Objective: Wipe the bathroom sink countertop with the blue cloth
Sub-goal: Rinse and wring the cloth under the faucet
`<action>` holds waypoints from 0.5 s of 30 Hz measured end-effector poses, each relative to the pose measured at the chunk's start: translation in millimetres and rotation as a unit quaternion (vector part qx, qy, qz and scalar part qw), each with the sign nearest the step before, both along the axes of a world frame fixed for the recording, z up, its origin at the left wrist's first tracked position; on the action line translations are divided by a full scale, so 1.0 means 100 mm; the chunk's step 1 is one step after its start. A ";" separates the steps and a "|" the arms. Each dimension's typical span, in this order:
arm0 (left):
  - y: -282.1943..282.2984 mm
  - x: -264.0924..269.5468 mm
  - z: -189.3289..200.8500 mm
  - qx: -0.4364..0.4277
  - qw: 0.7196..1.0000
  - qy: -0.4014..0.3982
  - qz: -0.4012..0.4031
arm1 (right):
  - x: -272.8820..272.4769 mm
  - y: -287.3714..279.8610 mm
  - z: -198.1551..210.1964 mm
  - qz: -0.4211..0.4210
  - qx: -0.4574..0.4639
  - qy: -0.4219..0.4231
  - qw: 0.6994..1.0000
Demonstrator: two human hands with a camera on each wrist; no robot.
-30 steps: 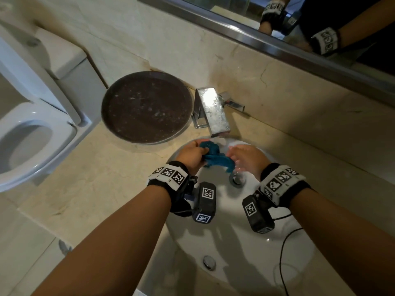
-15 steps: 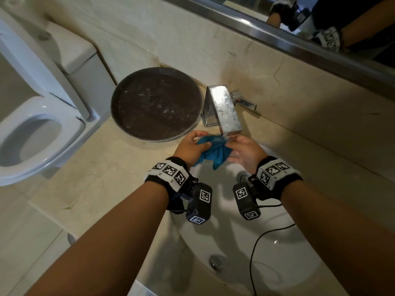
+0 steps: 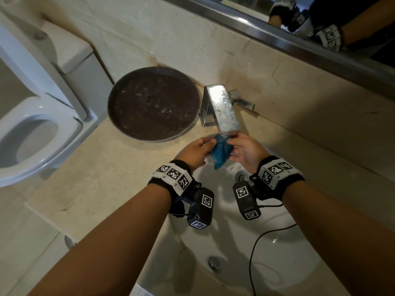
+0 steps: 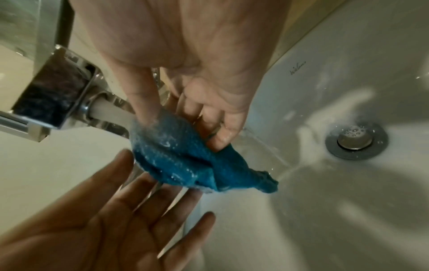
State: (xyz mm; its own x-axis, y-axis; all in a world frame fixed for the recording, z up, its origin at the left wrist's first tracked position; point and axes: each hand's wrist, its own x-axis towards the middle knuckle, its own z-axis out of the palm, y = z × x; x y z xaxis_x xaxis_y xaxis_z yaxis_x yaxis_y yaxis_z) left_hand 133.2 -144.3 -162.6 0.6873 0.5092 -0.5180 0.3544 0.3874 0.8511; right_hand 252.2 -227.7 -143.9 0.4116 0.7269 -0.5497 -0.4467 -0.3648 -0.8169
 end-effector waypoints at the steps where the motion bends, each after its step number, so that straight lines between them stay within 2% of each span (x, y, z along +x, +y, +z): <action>1: -0.02 0.03 0.00 -0.012 1.000 0.002 -0.015 | -0.01 0.00 0.01 0.016 0.003 0.001 1.000; 3: -0.05 0.08 -0.02 -0.025 1.000 -0.013 -0.005 | 0.00 -0.01 0.00 0.033 -0.001 -0.003 0.999; 7: 0.00 0.09 -0.07 0.027 0.998 -0.032 0.041 | 0.08 -0.05 -0.03 0.019 -0.011 -0.026 0.999; 11: 0.09 0.04 -0.09 0.044 0.996 -0.053 0.061 | 0.14 -0.10 -0.04 0.008 0.002 -0.053 0.999; 15: 0.12 0.04 -0.04 0.006 0.994 -0.084 0.064 | 0.16 -0.13 -0.02 0.041 -0.017 -0.058 0.997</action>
State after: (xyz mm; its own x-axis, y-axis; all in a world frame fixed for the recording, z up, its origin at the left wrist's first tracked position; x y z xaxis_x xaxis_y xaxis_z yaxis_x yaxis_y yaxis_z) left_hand 137.0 -132.4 -166.3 0.6935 0.6030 -0.3943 0.1547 0.4099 0.8989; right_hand 268.1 -240.5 -146.1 0.4131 0.7422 -0.5277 -0.3180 -0.4254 -0.8473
